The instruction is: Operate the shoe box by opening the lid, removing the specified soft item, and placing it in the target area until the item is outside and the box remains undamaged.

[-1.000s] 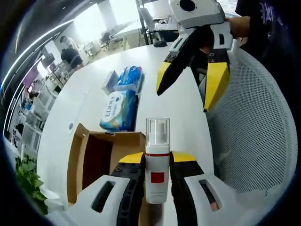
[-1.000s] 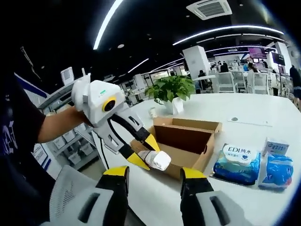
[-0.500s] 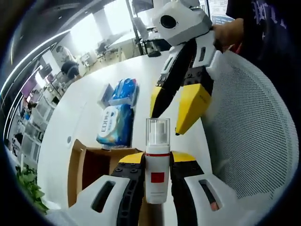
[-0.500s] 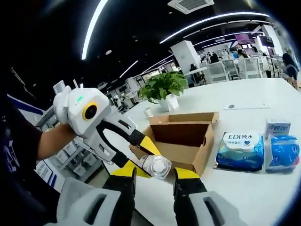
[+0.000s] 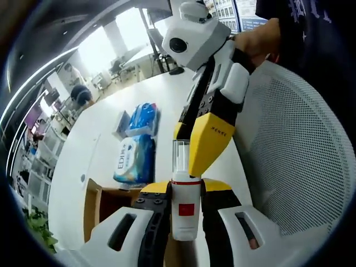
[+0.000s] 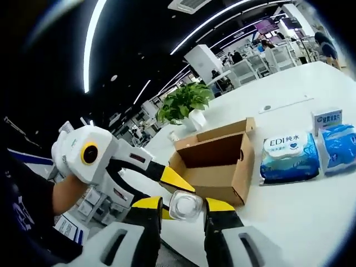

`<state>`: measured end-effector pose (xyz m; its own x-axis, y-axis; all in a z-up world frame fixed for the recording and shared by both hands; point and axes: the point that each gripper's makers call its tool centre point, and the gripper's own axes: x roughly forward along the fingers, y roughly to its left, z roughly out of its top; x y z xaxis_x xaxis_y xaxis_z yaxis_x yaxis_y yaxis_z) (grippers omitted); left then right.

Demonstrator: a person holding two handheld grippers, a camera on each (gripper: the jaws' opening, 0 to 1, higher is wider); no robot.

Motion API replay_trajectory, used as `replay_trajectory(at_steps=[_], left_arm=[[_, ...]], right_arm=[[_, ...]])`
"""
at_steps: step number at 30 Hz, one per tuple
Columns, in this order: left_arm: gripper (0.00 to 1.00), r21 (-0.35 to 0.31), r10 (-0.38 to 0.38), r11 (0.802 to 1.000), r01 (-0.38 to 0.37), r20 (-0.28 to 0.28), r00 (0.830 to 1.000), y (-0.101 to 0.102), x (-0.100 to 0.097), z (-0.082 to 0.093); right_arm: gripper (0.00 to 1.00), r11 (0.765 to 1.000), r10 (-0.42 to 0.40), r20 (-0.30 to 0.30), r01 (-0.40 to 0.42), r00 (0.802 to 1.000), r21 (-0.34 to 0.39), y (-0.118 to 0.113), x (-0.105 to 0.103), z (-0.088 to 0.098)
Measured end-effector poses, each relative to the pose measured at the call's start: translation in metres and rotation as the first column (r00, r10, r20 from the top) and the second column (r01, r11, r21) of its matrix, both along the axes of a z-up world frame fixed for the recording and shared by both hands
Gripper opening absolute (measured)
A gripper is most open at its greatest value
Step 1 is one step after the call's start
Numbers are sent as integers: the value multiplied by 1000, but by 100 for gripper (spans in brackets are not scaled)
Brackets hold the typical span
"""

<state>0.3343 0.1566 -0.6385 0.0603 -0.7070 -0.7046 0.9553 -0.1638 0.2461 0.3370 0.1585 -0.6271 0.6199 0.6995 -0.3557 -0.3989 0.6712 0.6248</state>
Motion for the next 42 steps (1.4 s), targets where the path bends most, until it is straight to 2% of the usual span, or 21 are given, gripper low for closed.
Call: replay_trajectory(at_steps=[5,12,29,42], left_arm=[[20,0,-20,1000,20,22,1000,-2,-1,-1],[20,-1,-20,1000,20,31,999,-4,1,-2],[20,-45,2,999,-2,2,1000,-9,5,-1],[28,-81,37,996,-38,-8,999,-11,9,4]], right_arm=[[18,999,-19,-29,20,999,29,-2,0,-2],[17,998,-38,-62,41,997,56,-5,0,-3],[15,996,-54,-69,59,996,63,-10,3,0],[15,998,-47,-60,50,997,47,-13,5,0]])
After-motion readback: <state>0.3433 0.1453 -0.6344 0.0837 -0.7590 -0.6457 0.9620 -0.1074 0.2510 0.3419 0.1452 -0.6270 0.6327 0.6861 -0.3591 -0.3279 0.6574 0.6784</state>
